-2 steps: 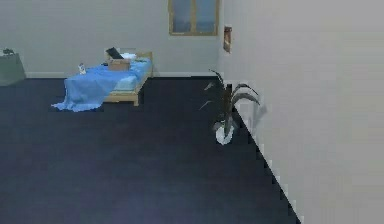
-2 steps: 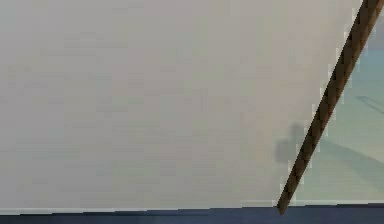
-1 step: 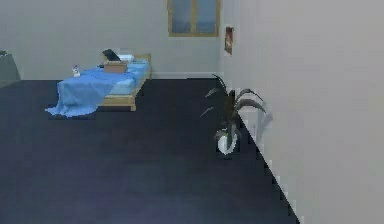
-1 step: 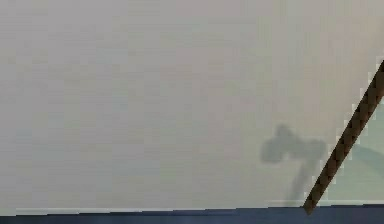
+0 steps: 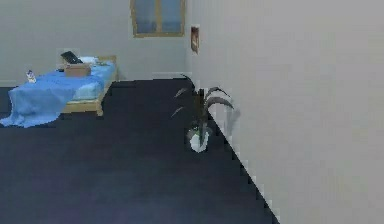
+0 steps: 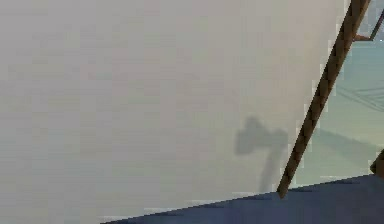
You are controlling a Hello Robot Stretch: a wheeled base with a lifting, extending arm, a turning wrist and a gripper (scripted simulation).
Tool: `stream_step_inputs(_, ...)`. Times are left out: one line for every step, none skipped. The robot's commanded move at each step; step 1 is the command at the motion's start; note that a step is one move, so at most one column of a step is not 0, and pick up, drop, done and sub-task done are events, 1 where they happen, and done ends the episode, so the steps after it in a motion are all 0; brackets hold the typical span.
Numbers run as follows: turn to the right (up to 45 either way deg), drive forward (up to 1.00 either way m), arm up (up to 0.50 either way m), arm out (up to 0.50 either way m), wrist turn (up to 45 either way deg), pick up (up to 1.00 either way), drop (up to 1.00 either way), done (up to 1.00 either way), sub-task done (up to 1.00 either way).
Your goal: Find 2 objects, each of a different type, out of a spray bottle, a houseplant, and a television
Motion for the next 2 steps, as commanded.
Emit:
stream_step_inputs(0.0,0.9,0.0,0.0,0.0,0.0,0.0,0.0,0.0)
stream_step_inputs(0.0,0.0,0.0,0.0,0.0,0.0,0.0,1.0,0.0)
